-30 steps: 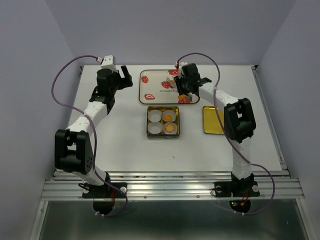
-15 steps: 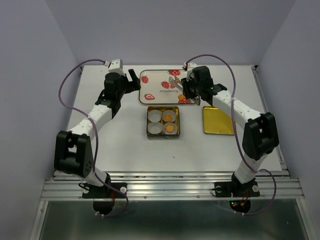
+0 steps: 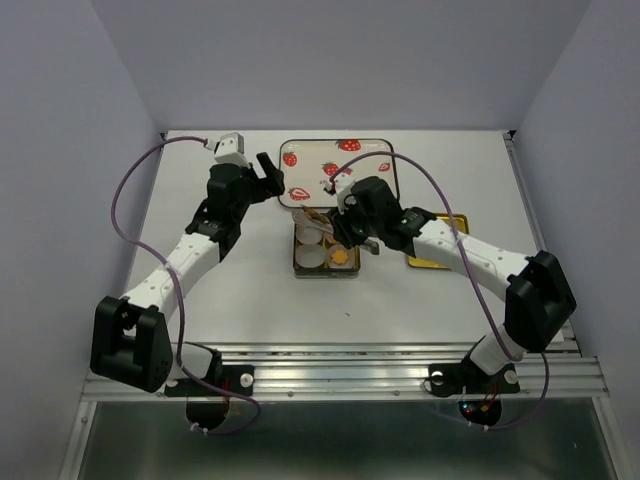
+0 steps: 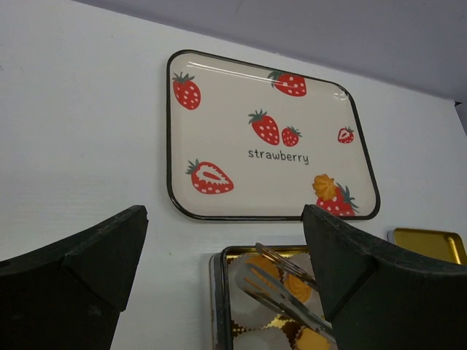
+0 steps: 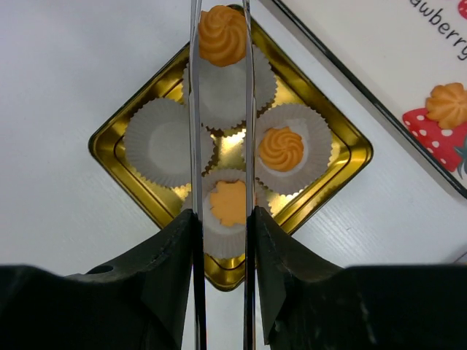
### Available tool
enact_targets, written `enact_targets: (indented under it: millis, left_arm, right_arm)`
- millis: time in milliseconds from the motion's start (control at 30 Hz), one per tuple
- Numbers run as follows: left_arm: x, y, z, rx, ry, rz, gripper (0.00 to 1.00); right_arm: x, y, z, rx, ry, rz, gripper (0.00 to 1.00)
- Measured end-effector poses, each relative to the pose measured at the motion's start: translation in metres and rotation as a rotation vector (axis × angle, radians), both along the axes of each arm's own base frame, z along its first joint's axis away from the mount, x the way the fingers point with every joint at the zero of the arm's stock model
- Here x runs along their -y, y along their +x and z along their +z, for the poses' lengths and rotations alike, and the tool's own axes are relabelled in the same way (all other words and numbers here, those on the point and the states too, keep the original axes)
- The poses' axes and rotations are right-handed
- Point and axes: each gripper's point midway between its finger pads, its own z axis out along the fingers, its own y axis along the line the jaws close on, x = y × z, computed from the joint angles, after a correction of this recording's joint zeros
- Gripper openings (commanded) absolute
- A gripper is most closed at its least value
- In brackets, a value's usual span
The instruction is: Pack the cookies
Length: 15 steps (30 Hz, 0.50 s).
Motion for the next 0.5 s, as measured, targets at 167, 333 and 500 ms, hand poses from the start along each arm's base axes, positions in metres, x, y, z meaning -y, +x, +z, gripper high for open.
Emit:
enact_targets:
  millis: [167,333,500]
  left_arm:
    - [-0.005,-0.012,-0.013,-0.049,-0.018,0.023,0.99]
    - [-0.010,-0.026,-0.027,-0.091,-0.041,0.040,0.99]
    - [-0.010,-0.030,-0.027,-0.097,-0.064,0.048,0.99]
  right_arm:
    - [-0.009,-0.018,-0.005,-0.006,-0.011,0.039,0.38]
    - [-0.012,-0.024,-0.009,-0.007,-0.020,0.052,0.38]
    - [-0.013,-0.024,-0.011,0.007,-0.028,0.044,0.38]
